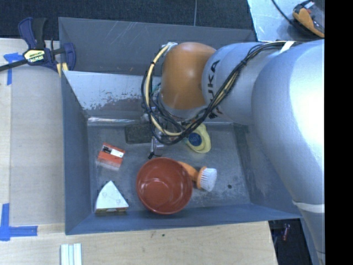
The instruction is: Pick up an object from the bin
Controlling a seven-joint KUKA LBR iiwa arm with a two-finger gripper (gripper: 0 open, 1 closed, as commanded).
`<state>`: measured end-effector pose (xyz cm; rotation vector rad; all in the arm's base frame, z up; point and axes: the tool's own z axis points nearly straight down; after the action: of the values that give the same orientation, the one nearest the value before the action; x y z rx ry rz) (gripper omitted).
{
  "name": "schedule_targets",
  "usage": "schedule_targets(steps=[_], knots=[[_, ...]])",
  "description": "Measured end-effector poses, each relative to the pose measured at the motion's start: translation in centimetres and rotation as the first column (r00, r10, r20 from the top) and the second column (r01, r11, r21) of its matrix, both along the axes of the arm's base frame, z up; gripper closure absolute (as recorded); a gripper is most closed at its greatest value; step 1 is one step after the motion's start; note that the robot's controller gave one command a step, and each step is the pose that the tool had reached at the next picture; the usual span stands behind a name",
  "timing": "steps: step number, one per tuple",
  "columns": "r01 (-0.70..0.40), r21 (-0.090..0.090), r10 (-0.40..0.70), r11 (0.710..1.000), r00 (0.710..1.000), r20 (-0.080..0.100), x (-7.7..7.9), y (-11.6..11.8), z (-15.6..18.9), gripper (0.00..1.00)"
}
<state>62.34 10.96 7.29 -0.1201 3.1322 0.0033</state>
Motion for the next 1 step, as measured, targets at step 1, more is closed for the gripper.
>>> schedule_targets(steps=[1], knots=[[0.347, 0.001, -0.347, 0.938, 0.938, -0.002, -0.12, -0.85, -0.20, 0.00]])
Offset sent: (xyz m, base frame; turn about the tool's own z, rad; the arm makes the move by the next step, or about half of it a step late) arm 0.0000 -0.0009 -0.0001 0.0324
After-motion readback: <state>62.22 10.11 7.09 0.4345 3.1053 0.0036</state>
